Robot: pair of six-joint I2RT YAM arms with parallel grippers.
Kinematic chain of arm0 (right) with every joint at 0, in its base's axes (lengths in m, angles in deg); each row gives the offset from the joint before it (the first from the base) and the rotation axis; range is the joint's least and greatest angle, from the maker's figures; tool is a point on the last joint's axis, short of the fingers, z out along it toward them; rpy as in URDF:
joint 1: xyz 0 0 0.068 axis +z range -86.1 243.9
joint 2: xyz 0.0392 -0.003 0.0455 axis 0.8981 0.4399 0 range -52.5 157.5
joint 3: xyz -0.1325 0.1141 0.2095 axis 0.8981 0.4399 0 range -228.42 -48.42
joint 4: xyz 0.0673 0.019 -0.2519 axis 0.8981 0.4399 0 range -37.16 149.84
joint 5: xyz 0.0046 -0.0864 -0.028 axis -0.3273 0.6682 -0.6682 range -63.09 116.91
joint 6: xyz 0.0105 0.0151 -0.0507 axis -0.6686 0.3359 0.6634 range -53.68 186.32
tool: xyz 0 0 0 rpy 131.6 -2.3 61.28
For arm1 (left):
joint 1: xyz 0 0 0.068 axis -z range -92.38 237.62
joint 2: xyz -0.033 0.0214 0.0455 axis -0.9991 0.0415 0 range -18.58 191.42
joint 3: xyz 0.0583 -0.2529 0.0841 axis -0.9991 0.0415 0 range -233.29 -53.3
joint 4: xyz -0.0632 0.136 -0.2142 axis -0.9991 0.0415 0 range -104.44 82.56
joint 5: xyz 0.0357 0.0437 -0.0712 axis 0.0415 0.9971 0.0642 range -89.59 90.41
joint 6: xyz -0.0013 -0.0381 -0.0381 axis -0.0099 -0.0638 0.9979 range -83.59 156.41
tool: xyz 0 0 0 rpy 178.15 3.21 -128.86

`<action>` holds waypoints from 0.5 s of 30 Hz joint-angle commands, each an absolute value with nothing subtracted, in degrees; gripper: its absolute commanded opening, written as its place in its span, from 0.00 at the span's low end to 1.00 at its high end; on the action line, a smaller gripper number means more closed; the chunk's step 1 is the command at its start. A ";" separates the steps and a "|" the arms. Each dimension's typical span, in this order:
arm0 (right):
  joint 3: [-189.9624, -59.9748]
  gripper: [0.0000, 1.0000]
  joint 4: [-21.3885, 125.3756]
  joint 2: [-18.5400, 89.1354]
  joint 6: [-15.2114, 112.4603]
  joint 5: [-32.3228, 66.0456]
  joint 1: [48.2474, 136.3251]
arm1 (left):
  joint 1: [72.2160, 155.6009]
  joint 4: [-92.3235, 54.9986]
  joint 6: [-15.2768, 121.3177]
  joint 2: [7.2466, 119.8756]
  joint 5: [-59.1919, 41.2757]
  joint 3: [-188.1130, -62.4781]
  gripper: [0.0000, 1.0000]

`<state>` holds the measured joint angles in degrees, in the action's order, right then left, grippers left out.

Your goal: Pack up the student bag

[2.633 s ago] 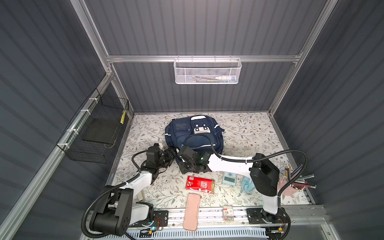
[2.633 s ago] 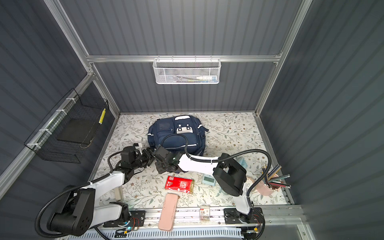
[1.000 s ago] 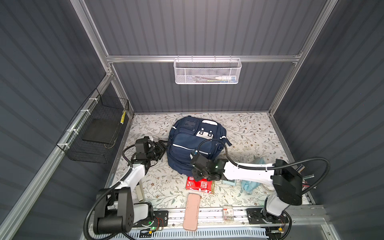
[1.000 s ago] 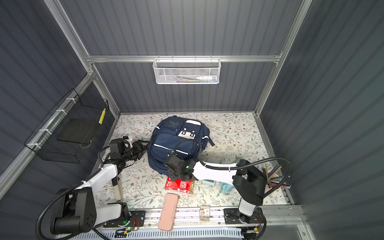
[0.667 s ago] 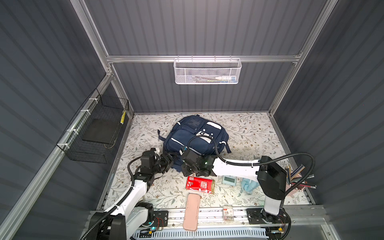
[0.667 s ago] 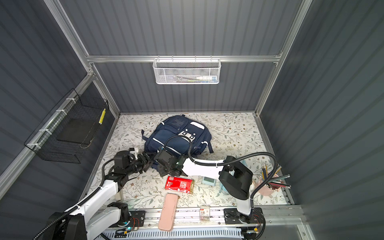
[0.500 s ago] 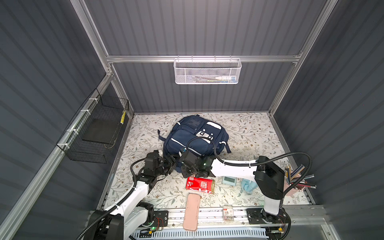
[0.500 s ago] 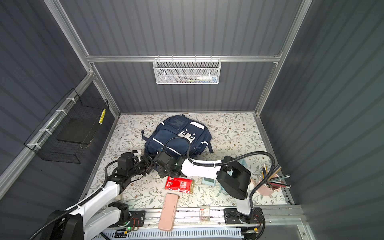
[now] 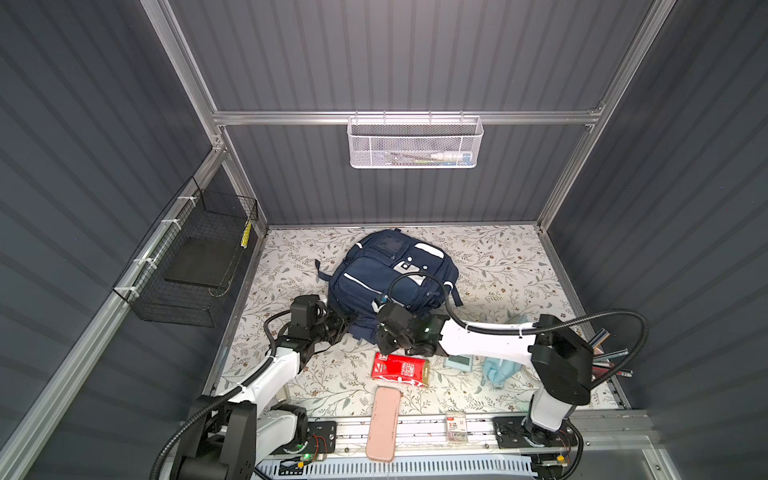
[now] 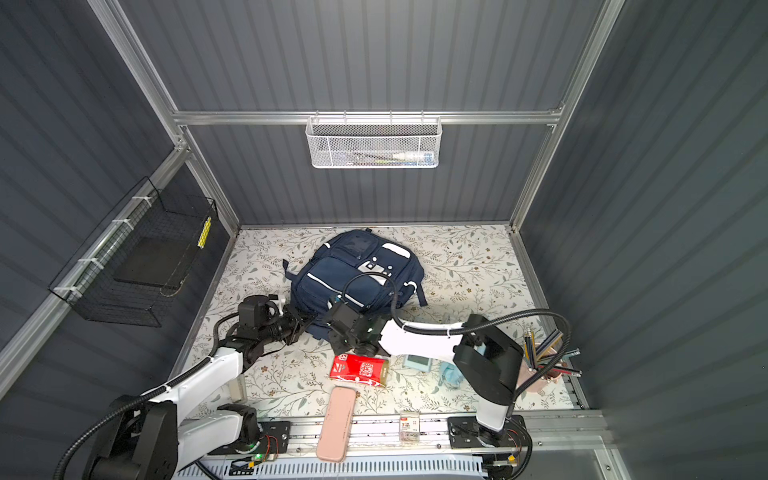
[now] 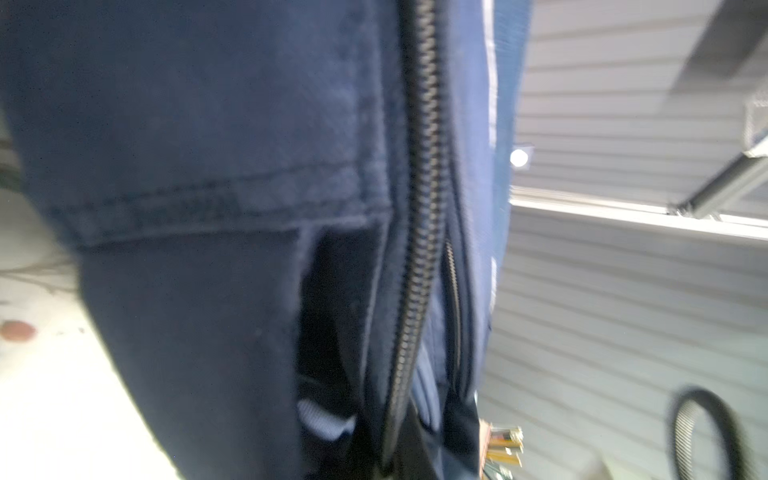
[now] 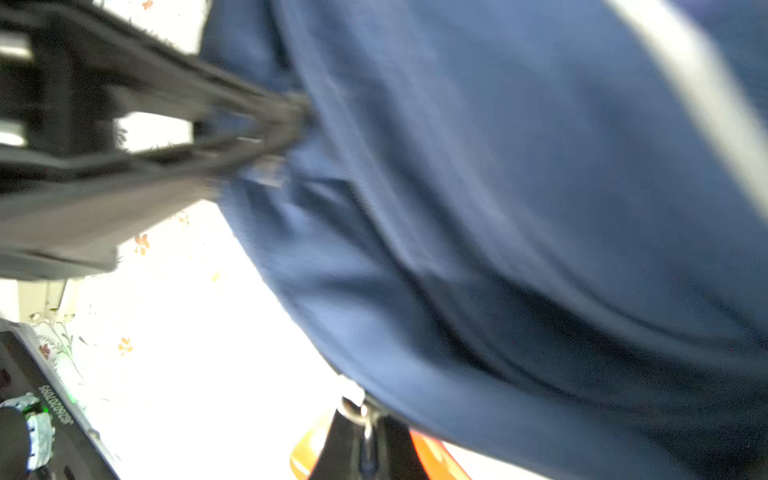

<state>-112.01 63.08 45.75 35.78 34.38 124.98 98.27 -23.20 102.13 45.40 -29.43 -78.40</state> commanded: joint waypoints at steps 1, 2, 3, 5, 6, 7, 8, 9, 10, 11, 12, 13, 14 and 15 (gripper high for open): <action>-106.29 0.00 69.92 41.40 36.20 38.96 120.77 | 92.62 -21.10 98.08 42.21 -29.51 -81.46 0.00; -105.06 0.00 70.24 40.35 36.48 39.84 119.89 | 91.90 -20.29 97.47 41.66 -29.90 -81.98 0.00; -103.89 0.00 70.41 39.49 36.69 40.24 118.91 | 91.75 -18.67 96.30 41.29 -29.79 -82.92 0.00; -101.26 0.00 70.58 38.07 36.76 40.58 115.75 | 91.62 -15.04 94.15 40.67 -29.73 -84.86 0.00; -100.31 0.00 70.44 37.71 36.86 40.52 114.32 | 91.45 -14.11 93.74 40.28 -29.65 -85.32 0.00; -99.25 0.00 70.14 37.07 37.22 40.61 112.81 | 91.24 -13.77 93.70 39.73 -29.65 -85.40 0.00; -98.10 0.00 69.65 36.43 37.55 40.53 111.46 | 91.14 -13.62 93.73 39.43 -29.62 -85.55 0.00; -97.22 0.00 69.36 35.99 37.81 40.17 110.28 | 91.13 -13.42 93.74 39.29 -29.76 -85.63 0.00; -96.49 0.00 69.13 35.54 38.05 40.17 109.10 | 91.05 -13.12 93.51 39.29 -29.99 -86.00 0.00; -96.00 0.00 68.98 35.36 38.37 40.13 107.85 | 91.05 -12.29 92.99 39.14 -29.89 -86.30 0.00; -95.52 0.00 68.57 35.29 38.75 40.04 106.63 | 91.00 -11.85 92.76 38.97 -29.91 -86.45 0.00; -95.27 0.00 68.46 35.64 38.90 39.86 104.99 | 90.88 -11.34 92.53 38.69 -30.00 -86.73 0.00; -95.14 0.00 68.27 36.11 38.74 39.93 103.35 | 90.71 -10.64 92.15 38.32 -29.89 -87.15 0.00; -94.90 0.00 67.60 36.57 38.92 40.07 101.92 | 90.70 -9.97 91.99 37.99 -29.86 -87.38 0.00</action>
